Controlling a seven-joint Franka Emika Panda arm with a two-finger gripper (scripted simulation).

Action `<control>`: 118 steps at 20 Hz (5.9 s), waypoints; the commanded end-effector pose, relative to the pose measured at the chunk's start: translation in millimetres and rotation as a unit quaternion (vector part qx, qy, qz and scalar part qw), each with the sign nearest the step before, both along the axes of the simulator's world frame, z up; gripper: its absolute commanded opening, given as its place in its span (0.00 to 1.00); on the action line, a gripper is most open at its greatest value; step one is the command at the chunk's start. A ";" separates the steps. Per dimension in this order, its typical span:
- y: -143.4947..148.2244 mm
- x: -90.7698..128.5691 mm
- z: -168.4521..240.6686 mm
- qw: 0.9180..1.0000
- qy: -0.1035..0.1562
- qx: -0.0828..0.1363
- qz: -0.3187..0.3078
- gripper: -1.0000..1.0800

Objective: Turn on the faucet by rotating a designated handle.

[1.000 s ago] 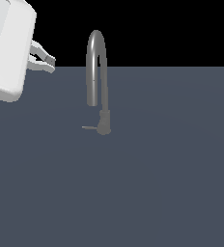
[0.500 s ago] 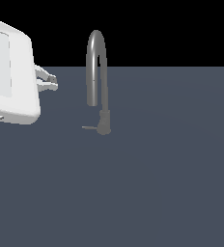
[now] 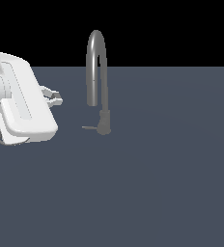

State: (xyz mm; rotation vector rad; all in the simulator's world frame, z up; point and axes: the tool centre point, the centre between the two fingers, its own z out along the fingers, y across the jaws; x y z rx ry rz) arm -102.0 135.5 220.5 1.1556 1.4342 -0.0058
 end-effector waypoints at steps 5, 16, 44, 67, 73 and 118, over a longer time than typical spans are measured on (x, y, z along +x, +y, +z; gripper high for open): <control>-1.9 4.7 -24.6 0.997 -0.001 -0.051 0.051 0.00; -11.3 13.3 -65.0 0.981 -0.001 -0.137 0.134 0.00; -56.6 44.6 -142.5 0.895 0.001 -0.327 0.304 0.00; -56.1 52.4 -126.8 0.879 0.002 -0.351 0.324 0.00; -50.1 53.0 -110.3 0.879 0.002 -0.351 0.324 0.00; -137.0 46.2 -73.2 0.880 0.004 -0.348 0.324 0.00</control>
